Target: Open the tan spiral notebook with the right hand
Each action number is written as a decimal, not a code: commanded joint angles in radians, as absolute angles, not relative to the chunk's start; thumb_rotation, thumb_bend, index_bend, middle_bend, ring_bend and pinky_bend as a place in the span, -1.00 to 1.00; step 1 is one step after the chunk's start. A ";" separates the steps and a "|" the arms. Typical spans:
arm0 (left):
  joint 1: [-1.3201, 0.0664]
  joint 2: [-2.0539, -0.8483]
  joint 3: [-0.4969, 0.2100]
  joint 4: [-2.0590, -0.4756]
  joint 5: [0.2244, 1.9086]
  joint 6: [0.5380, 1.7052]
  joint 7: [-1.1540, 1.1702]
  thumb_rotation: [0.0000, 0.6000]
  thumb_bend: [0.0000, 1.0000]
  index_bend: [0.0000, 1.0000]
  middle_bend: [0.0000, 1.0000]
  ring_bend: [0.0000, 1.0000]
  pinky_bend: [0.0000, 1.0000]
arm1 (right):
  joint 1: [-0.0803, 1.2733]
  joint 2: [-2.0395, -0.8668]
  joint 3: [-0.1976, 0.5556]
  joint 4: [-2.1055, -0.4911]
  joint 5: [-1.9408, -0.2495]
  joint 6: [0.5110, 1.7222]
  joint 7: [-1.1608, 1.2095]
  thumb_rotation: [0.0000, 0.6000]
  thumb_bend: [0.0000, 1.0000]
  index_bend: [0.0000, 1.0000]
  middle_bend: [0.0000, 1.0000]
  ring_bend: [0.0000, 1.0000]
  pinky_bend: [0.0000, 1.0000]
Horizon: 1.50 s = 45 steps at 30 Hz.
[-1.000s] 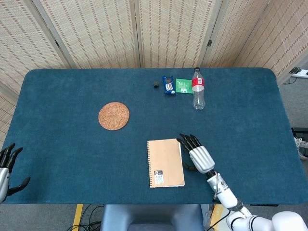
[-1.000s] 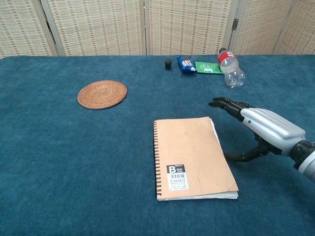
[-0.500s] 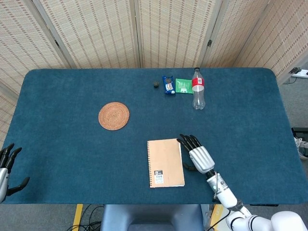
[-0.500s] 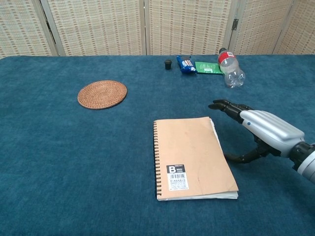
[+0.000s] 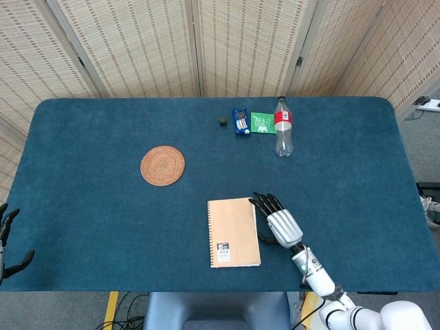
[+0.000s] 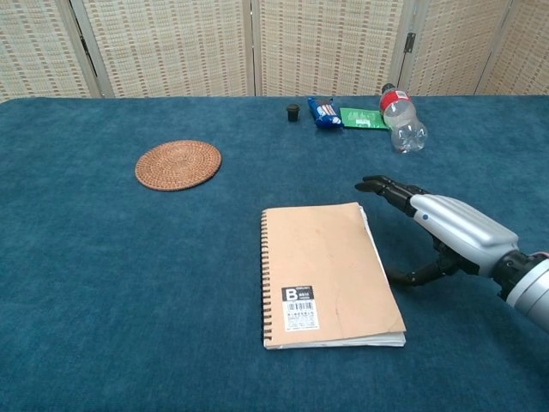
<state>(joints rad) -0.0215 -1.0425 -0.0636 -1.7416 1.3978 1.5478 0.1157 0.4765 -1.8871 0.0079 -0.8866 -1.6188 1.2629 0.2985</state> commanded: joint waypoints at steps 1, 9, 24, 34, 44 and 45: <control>-0.004 -1.060 -0.099 -1.757 1.343 1.593 0.153 1.00 -0.46 -0.74 -0.92 -0.99 -0.72 | 0.476 -1.904 0.003 -0.865 -1.640 1.303 0.323 1.00 -0.35 -1.00 -1.00 -1.00 -1.00; 0.007 -1.064 -0.133 -1.768 1.284 1.612 0.153 1.00 -0.46 -0.74 -0.92 -0.99 -0.72 | 0.517 -1.934 0.033 -0.862 -1.656 1.332 0.363 1.00 -0.35 -1.00 -1.00 -1.00 -1.00; 0.025 -1.035 -0.173 -1.765 1.232 1.608 0.052 1.00 -0.46 -0.73 -0.92 -0.99 -0.72 | 0.730 -1.973 0.163 -1.063 -1.678 1.249 0.165 1.00 -0.37 -1.00 -1.00 -1.00 -1.00; 0.031 -1.009 -0.185 -1.757 1.211 1.583 -0.017 1.00 -0.46 -0.73 -0.92 -0.99 -0.72 | 0.876 -2.092 0.253 -0.981 -1.553 1.027 0.109 1.00 -0.39 -1.00 -1.00 -1.00 -1.00; 0.016 -0.971 -0.143 -1.750 1.283 1.512 -0.063 1.00 -0.46 -0.72 -0.92 -0.98 -0.72 | 0.811 -1.957 0.222 -1.087 -1.548 1.108 0.047 1.00 -0.40 -1.00 -1.00 -1.00 -1.00; 0.013 -0.969 -0.138 -1.749 1.292 1.506 -0.064 1.00 -0.46 -0.72 -0.92 -0.98 -0.72 | 0.789 -1.912 0.216 -1.140 -1.549 1.128 0.012 1.00 -0.40 -1.00 -1.00 -1.00 -1.00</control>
<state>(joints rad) 0.0177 -0.9765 -0.1477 -1.7499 1.2797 1.5176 -0.0569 0.8527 -2.0356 0.2371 -1.0002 -1.5349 1.0526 0.0933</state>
